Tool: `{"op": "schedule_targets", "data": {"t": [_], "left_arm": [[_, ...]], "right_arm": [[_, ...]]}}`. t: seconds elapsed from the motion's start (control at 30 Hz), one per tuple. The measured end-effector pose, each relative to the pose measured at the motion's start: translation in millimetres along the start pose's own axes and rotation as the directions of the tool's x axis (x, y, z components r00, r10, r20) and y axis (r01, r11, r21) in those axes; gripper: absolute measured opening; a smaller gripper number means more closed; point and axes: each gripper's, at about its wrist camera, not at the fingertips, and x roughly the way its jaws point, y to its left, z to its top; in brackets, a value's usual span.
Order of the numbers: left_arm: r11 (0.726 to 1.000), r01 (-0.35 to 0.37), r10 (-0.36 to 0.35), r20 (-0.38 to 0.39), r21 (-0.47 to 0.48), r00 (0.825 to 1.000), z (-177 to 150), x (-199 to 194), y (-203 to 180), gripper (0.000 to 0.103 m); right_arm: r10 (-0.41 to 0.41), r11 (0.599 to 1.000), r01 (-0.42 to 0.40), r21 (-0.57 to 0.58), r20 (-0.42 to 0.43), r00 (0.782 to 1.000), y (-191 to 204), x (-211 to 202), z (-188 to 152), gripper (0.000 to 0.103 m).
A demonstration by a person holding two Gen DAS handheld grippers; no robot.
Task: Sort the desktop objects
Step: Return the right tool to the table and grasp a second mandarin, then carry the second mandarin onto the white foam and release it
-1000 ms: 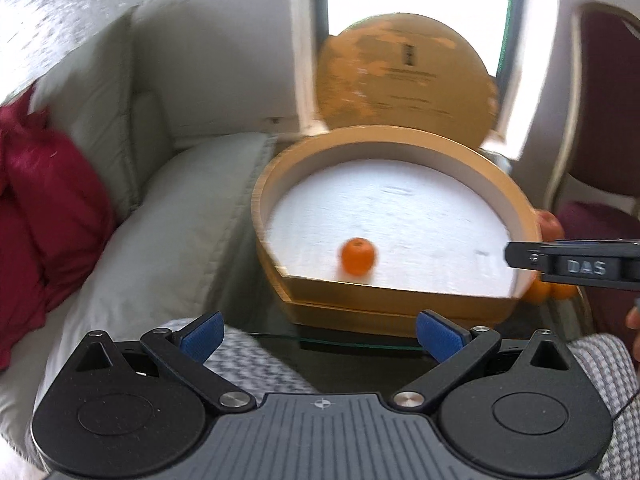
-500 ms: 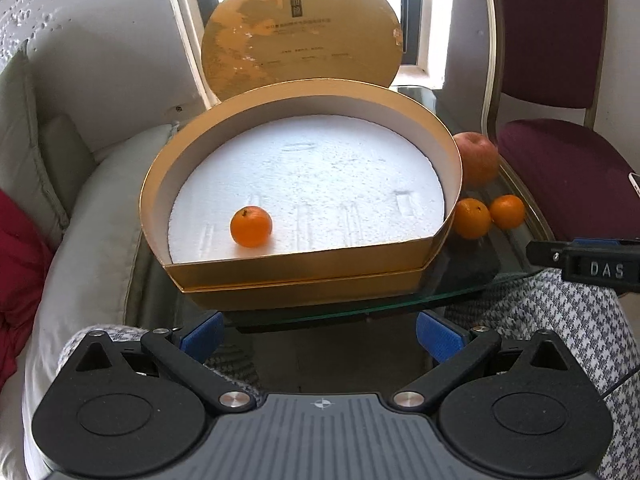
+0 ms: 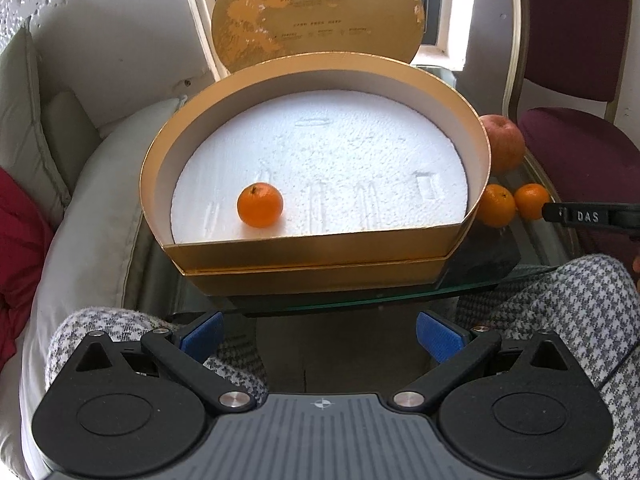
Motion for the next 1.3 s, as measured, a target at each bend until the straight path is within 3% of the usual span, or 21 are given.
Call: {"op": "schedule_targets", "data": {"t": [0.7,0.9,1.07,1.3], "left_arm": [[1.0,-0.005,0.005,-0.043,-0.011,0.999,1,15,1,0.102],[1.0,-0.007,0.006,-0.042,-0.02,0.999,0,15,3,0.102],[1.0,0.001,-0.002,-0.026,-0.028,1.0,-1,8,5,0.102],[0.999,0.034,-0.033,0.03,-0.041,0.999,-6,-11,10,0.102]], "right_arm": [[0.028,0.999,-0.029,-0.025,-0.043,0.999,2,39,16,0.053],[0.036,0.999,-0.036,-0.004,-0.042,0.998,-1,43,17,0.046],[0.021,0.999,-0.02,0.031,-0.037,0.999,-4,34,13,0.046],[0.059,0.993,-0.06,0.097,0.014,0.998,-5,-8,11,0.046]]}}
